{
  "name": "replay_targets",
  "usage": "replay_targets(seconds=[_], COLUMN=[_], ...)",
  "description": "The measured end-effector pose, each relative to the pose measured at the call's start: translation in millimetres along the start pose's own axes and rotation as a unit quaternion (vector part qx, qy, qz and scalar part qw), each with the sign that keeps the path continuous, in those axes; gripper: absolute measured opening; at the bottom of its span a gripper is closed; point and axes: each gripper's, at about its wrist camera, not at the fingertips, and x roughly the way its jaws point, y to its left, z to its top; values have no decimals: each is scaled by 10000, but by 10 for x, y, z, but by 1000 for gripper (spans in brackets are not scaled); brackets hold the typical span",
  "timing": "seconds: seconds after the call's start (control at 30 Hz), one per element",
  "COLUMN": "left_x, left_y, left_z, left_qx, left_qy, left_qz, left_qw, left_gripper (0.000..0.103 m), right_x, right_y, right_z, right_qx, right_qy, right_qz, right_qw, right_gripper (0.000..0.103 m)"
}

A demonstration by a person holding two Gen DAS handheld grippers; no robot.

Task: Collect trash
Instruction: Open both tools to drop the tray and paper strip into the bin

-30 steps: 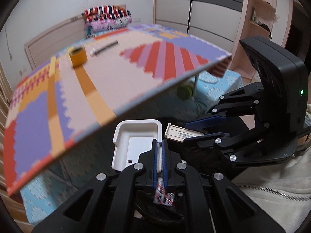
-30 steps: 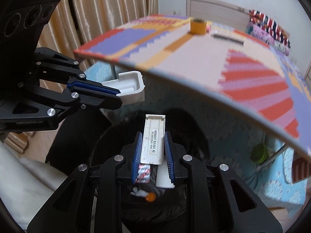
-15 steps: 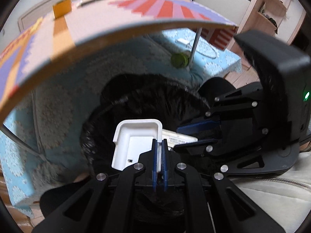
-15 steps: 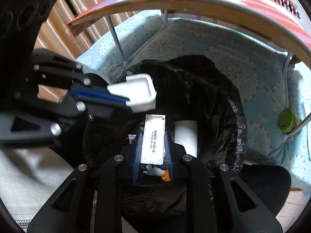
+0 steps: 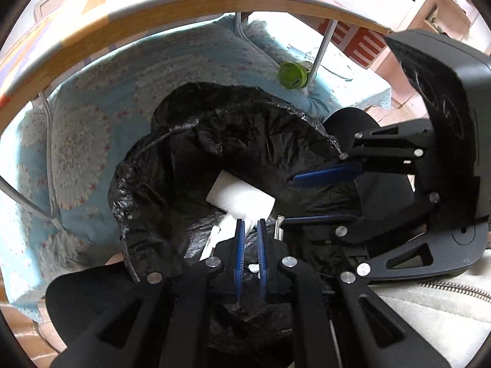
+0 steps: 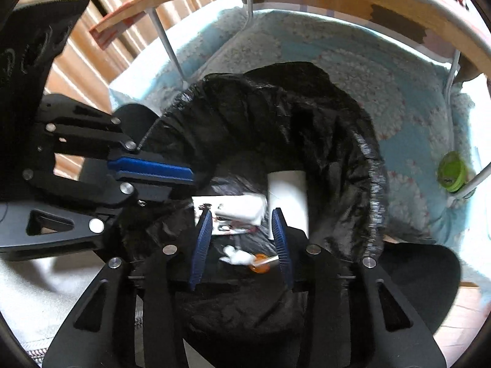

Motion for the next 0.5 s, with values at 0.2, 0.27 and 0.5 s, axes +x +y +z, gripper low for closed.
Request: replay_targets(seconds=[0.2,0.27,0.5], left_x=[-178,-210,-189], left_y=[92,57,53], left_z=[68,43,0], left_qx=[-709,-504,-405], left_qy=[-308,-277,-429], left_qz=[-588,-356,-391], left_qw=[9953,9977,9975], left_gripper=[36,67,67], right_x=[-101,-104,-239], right_y=[-48,3,6], right_z=[64,-16,-95], right_qx=[246,63,4], right_qy=[17,198,-61], right_qz=[69,80,-60], right_qw=[9997,9998,10000], right_gripper=[53,53,53])
